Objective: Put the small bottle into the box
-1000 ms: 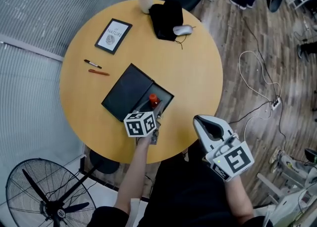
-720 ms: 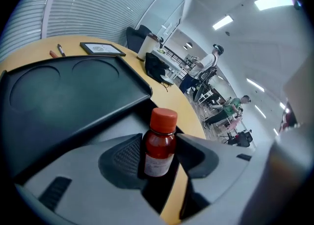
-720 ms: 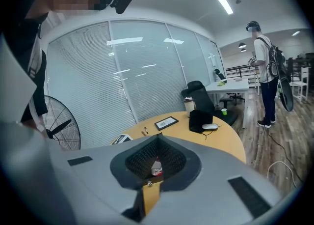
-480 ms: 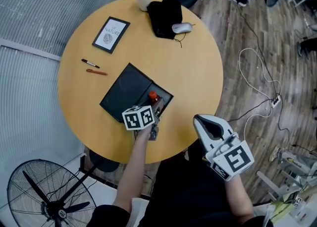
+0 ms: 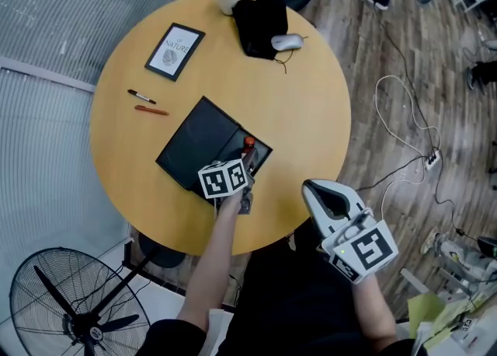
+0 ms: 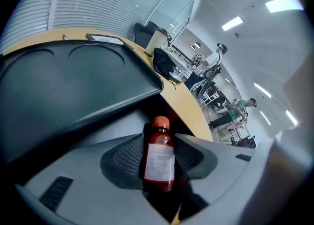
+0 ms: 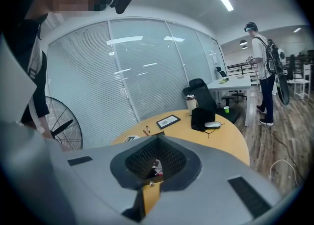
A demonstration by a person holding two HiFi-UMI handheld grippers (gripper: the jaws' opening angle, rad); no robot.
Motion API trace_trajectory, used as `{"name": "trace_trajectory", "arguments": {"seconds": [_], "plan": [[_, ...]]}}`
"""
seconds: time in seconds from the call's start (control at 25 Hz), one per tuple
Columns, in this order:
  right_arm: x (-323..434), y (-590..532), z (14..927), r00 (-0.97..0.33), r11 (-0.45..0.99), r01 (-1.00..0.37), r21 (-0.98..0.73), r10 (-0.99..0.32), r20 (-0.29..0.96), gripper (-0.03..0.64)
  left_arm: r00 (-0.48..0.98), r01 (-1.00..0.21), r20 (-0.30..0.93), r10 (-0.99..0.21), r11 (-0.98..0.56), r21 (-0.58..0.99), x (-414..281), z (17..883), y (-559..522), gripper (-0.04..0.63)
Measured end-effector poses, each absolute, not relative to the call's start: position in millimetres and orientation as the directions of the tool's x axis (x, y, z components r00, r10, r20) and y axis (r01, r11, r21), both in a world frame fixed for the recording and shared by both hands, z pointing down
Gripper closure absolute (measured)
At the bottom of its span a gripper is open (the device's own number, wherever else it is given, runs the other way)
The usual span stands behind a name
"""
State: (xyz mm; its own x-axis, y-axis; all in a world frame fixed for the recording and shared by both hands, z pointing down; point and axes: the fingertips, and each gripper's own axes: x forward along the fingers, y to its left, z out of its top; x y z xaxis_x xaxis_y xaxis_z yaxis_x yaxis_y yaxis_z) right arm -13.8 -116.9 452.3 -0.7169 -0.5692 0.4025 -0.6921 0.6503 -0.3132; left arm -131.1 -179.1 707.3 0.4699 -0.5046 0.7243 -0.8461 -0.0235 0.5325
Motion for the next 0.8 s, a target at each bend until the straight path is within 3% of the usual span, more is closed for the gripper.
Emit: {"name": "trace_trajectory", "arguments": {"seconds": [0.52, 0.8], "plan": [[-8.0, -112.6, 450.8, -0.713, 0.646, -0.697, -0.312, -0.577, 0.399, 0.607, 0.458, -0.837, 0.718, -0.524, 0.017, 0.547, -132.6, 706.8, -179.3, 0.407], [-6.0, -110.6, 450.7, -0.711, 0.647, -0.698, -0.306, -0.579, 0.398, 0.607, 0.481, -0.848, 0.730, -0.486, -0.045, 0.529, -126.6, 708.2, -175.6, 0.391]]}}
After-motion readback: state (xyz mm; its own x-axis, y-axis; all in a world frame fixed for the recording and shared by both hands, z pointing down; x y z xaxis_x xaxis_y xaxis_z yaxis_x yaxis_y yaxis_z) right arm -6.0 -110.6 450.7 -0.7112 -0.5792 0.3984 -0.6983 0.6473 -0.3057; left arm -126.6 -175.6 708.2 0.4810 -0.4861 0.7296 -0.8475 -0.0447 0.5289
